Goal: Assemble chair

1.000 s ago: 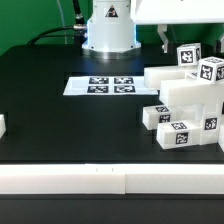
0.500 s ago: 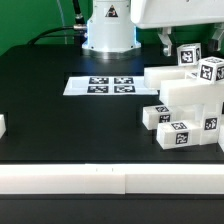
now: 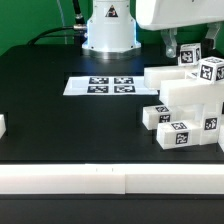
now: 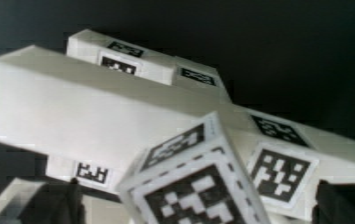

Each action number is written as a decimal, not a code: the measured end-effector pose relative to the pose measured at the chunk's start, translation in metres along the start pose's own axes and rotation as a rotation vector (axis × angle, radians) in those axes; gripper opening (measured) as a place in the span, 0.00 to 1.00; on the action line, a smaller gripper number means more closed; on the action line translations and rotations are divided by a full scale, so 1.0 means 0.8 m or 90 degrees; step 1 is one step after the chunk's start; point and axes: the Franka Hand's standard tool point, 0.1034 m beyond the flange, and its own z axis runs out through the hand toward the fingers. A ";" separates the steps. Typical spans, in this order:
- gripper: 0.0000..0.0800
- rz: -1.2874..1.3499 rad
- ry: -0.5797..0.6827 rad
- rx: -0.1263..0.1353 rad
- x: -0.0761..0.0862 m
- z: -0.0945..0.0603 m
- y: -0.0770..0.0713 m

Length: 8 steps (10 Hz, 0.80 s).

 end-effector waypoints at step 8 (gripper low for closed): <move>0.36 -0.073 -0.003 -0.004 -0.002 0.000 0.004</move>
Offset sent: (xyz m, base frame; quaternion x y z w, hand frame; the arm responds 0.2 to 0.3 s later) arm 0.0000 0.0000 0.0000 0.0000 0.0000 0.0000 1.0000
